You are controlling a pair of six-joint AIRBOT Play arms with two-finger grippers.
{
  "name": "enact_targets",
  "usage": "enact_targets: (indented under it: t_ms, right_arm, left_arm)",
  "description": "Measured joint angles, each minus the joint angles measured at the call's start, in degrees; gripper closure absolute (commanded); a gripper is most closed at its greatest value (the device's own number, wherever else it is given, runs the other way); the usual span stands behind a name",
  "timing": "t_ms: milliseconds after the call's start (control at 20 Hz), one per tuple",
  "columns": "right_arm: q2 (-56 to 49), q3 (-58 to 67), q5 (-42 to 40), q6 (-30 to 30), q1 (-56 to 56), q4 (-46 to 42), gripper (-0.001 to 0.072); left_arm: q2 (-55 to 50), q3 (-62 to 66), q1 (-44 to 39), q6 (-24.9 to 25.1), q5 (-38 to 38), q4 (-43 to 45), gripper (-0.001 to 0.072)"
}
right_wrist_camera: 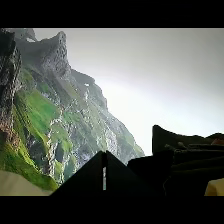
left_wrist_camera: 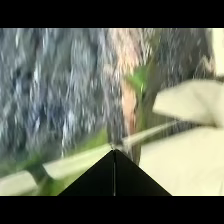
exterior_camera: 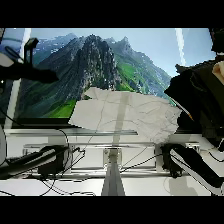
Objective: Fold the clothes and pants, and hang the long-sleeved shirts on hangers.
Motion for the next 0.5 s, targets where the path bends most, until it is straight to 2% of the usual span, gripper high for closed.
enact_targets:
  t_ms: [50, 100, 150, 350, 500]
  right_arm:
    - [-0.02, -0.44, 0.09, -0.35, 0.00, 0.00, 0.0698]
    - [-0.07, -1.05, 0.22, -0.66, 0.00, -0.02, 0.0698]
    - [-0.22, -1.68, 0.20, -0.83, 0.00, -0.04, 0.0698]
    - [-1.92, -4.02, 0.20, -2.10, 0.00, -0.13, 0.0697]
    - [-3.39, -4.76, 0.33, -5.68, -0.44, -1.97, 0.0698]
  left_arm:
    - [0.57, -3.08, 2.34, 0.90, -1.49, -0.72, 0.0182]
    - [0.92, -5.79, 4.15, 1.70, -3.08, -1.25, 0.0047]
    - [1.18, -8.52, 5.64, 2.43, -4.72, -1.57, 0.0067]
    - [1.36, -17.38, 8.09, 5.68, -7.45, -1.97, 0.0068]
    - [0.87, -22.60, 8.48, 7.82, -6.73, -2.29, 0.0069]
